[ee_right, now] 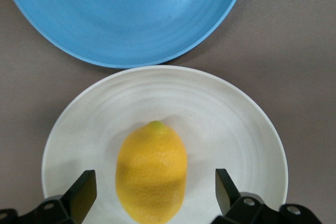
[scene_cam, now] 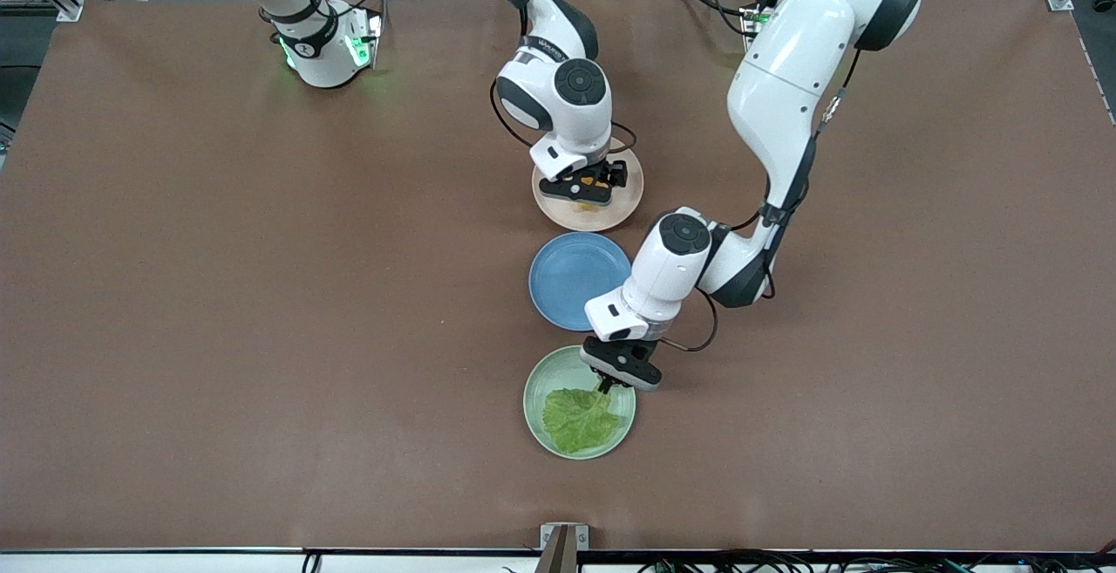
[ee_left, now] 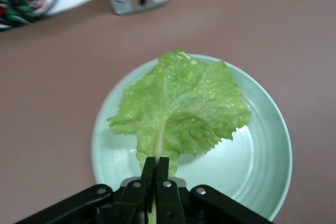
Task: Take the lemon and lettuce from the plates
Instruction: 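Lift the lemon with the right gripper while the left gripper carries lettuce off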
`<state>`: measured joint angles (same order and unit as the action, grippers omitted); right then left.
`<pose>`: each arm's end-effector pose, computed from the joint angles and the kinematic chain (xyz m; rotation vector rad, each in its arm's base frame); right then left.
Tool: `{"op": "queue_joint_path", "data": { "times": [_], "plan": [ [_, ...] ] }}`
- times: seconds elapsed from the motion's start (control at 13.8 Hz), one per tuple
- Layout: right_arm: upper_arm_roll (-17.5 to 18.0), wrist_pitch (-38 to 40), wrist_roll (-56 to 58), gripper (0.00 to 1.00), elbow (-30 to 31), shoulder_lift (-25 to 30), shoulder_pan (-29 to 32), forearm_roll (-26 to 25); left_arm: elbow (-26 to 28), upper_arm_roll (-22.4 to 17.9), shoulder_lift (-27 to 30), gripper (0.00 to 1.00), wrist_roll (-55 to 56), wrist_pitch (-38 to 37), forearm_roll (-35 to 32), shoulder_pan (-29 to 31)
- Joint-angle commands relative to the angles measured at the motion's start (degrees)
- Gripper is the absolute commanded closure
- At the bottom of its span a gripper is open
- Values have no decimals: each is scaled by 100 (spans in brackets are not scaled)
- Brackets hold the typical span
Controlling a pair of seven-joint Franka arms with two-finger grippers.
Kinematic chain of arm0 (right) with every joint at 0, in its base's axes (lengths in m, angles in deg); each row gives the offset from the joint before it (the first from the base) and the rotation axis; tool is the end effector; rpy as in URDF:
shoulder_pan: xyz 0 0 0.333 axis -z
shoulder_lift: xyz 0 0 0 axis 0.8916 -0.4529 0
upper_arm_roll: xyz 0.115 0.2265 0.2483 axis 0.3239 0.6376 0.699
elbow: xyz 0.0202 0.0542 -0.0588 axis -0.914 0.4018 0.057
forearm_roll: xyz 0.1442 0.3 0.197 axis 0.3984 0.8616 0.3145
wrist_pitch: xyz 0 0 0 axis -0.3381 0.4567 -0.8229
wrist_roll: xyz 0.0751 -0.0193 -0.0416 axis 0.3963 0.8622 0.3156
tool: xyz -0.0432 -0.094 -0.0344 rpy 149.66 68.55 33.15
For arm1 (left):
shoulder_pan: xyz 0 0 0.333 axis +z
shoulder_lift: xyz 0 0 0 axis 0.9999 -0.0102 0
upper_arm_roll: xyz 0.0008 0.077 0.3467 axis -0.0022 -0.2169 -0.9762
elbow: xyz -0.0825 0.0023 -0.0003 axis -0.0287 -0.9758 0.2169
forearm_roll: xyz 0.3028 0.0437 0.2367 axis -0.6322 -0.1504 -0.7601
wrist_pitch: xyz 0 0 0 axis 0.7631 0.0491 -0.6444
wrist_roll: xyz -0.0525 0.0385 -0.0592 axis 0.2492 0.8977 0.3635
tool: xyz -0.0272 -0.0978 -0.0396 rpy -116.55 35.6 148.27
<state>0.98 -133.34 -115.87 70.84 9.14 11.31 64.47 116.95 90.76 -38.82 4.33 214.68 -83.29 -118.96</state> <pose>0.3838 0.5818 0.2623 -3.0895 0.3077 0.0926 0.6891 -0.4156 0.2657 2.8294 -0.5742 0.7423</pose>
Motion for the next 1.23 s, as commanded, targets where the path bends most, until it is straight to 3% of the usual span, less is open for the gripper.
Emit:
{"op": "queue_joint_path", "data": {
  "times": [0.0, 0.22, 0.51, 0.65, 0.8, 0.94, 1.16],
  "plan": [
    [-63, -73, -142, 17, -94, -128, -114, -207, 222, -25, 1044, 99, 296, -1357, -76, 255],
    [-63, -275, -160, 26, -94, -242, -194, -199, 1017, 54, 1985, 100, 322, -2002, -68, 853],
    [-72, -329, -142, 61, -94, -242, -203, -207, 2074, 37, 2383, 100, 262, -2021, -85, 1494],
    [-89, -241, -90, 72, -94, -172, -150, -356, 2278, 63, 2436, 100, 208, -2021, -120, 1846],
    [-98, 327, -90, 75, -85, 116, -80, -611, 2366, 54, 2436, 100, 226, -2012, -120, 1856],
    [-177, 1187, 50, 75, -50, 756, 121, -673, 2541, 10, 2340, 100, 217, -1908, -164, 1909],
    [-160, 2384, 1093, 76, 29, 1785, 858, -612, 3208, 10, 2304, 100, 217, -1276, -164, 2137]
  ]
}}
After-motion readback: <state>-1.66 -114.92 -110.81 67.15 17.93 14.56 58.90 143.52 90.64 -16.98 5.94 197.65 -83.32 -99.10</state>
